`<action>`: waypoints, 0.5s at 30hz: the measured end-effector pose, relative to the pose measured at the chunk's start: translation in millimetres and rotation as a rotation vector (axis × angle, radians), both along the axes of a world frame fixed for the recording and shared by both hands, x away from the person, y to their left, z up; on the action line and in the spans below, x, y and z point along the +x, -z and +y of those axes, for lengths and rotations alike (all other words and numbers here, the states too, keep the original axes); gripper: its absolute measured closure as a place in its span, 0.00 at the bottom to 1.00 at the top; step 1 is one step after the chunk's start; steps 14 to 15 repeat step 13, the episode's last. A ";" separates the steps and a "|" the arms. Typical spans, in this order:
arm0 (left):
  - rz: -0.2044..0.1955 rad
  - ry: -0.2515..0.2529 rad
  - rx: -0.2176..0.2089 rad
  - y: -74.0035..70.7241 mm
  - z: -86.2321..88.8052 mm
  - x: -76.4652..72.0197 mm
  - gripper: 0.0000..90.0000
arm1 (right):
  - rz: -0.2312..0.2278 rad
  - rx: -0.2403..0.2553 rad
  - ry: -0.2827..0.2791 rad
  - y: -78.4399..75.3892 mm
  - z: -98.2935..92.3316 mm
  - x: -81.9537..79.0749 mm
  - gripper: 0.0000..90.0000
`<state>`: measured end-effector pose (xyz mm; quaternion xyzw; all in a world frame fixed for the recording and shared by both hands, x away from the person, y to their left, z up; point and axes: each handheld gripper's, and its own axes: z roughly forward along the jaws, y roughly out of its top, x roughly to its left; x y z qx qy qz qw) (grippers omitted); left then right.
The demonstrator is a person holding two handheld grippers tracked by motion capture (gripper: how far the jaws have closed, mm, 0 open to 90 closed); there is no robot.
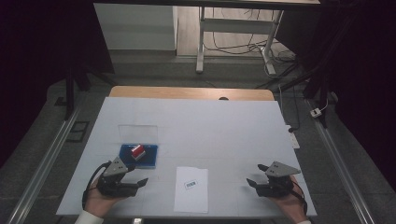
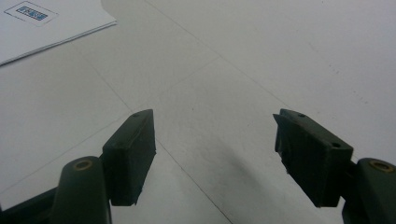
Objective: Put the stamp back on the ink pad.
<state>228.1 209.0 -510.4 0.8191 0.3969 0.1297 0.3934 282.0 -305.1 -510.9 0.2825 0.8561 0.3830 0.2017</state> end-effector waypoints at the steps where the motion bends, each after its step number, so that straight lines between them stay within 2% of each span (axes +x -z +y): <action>1: 0.000 0.002 0.000 0.7 -0.5 -0.3 0.31 | -0.001 0.000 0.001 0.0 -0.3 0.1 0.32; 15: -0.005 -0.004 -0.005 1.0 1.3 0.1 0.32 | -0.010 0.004 0.001 -0.9 -1.7 -0.1 0.32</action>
